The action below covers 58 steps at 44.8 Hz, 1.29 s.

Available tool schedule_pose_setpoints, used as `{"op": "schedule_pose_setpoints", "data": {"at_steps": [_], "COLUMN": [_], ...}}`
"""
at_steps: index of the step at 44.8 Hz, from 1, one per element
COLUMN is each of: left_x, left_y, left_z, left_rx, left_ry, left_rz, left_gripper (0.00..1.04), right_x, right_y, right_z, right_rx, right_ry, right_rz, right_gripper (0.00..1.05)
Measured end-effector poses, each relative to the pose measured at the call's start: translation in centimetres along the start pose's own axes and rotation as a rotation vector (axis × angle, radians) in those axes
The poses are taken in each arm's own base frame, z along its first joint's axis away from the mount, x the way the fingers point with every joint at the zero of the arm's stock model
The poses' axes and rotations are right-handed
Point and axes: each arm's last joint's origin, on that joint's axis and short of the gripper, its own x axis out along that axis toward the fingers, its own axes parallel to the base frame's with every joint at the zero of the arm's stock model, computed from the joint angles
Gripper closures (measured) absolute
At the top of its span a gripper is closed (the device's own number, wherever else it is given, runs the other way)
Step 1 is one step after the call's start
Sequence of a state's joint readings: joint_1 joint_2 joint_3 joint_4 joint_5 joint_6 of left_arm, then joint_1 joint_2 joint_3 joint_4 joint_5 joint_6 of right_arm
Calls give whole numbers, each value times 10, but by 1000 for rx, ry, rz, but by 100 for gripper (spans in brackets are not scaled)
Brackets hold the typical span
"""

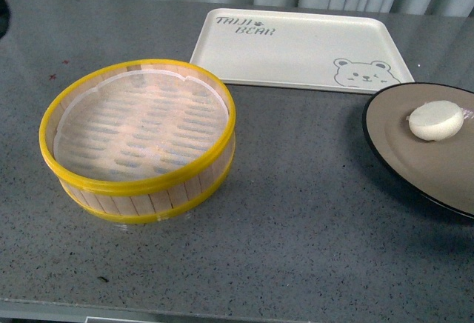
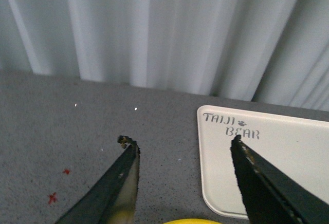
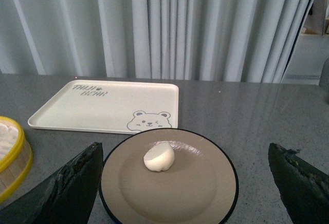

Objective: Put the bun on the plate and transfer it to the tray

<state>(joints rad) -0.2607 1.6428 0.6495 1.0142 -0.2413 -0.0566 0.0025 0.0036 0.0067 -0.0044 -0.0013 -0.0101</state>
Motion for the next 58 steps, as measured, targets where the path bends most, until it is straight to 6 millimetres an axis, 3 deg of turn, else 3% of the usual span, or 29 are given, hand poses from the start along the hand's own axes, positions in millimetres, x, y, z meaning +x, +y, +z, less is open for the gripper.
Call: {"op": "schedule_pose_setpoints", "data": {"at_steps": [10,17,29,43,58], "left_x": [-47,-79,-116,-145,-166], "left_y": [31,45,59,74,74], "left_z": [-13,-16,-27,-27,-21], "left_rx": [45,50,54,54,54], "left_ry": [34,28,29,33,18], "left_rz": [18,17,22,22,20], "left_gripper": [100,101,101,101,101], "right_x": [0,0,0,0,0], "right_y": [0,0,0,0,0], "right_z": [0,0,0,0,0], "right_rx": [0,0,0,0,0], "right_ry": [0,0,0,0,0], "right_rz": [0,0,0,0,0], "right_gripper": [9,9,9,9,9]}}
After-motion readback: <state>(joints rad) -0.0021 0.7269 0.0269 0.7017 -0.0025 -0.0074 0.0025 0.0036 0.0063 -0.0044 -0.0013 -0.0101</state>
